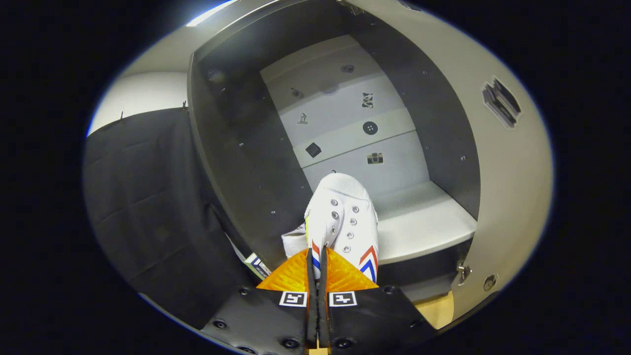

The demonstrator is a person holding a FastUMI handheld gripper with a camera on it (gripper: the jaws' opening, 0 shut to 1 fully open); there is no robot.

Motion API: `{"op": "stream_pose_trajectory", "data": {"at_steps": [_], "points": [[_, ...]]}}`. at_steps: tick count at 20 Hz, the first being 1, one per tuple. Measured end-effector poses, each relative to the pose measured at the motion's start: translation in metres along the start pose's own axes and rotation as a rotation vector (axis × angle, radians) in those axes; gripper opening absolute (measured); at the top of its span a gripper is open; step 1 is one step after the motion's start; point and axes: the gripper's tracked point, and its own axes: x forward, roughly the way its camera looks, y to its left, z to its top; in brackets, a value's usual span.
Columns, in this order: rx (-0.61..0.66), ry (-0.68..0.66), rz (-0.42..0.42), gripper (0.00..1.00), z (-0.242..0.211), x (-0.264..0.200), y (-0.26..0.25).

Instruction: Open the shoe cabinet door, grab the shoes and put them into the shoe cabinet, then close the shoe cabinet door.

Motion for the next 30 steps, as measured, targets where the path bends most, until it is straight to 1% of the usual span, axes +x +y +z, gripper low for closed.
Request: {"op": "stream_pose_trajectory", "data": {"at_steps": [4,10,16,20,21,22,24,26,28,30], "points": [[-0.034,-0.013,-0.049,0.02,0.025,0.042,-0.020],[-0.108,-0.026,-0.106,0.02,0.038,0.087,-0.040],[-0.105,-0.012,-0.151,0.02,0.028,0.120,-0.056],[-0.120,0.002,-0.188,0.02,0.019,0.132,-0.060],[-0.131,0.006,-0.207,0.04,0.018,0.132,-0.062],[-0.148,-0.010,-0.208,0.06,0.021,0.131,-0.061],[-0.179,-0.069,-0.196,0.17,0.037,0.126,-0.050],[-0.202,-0.105,-0.181,0.44,0.049,0.107,-0.034],[-0.232,-0.115,-0.185,0.70,0.052,0.087,-0.023],[-0.243,-0.138,-0.168,0.97,0.055,0.058,-0.002]]}}
